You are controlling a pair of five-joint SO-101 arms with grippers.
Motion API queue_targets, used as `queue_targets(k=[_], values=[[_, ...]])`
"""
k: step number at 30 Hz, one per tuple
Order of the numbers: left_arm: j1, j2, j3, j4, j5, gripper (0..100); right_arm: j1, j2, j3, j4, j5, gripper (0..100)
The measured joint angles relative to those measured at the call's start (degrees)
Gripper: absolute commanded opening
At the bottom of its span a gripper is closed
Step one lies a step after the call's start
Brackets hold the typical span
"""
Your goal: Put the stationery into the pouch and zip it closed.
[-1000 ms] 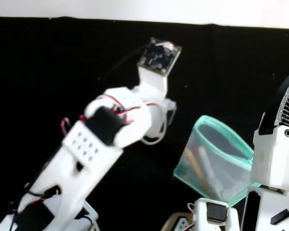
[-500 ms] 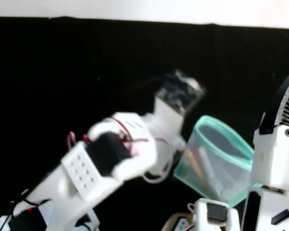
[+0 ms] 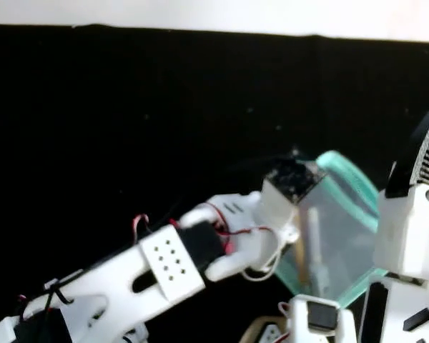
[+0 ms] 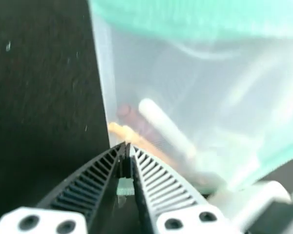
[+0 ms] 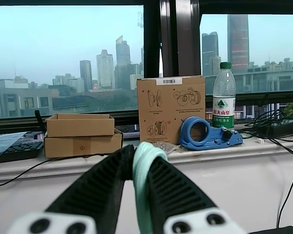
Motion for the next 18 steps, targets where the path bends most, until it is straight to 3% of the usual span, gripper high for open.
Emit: queue_targets(k=[10, 18], values=[[-4.04, 14.95, 0.44, -22.07, 0.09, 1, -0.09, 0.18, 0.00, 0.00, 0.00, 0.5], [-5.36, 17.14, -0.26, -24.88, 0.09, 1, -1.41, 0.18, 0.00, 0.00, 0.00, 0.5]])
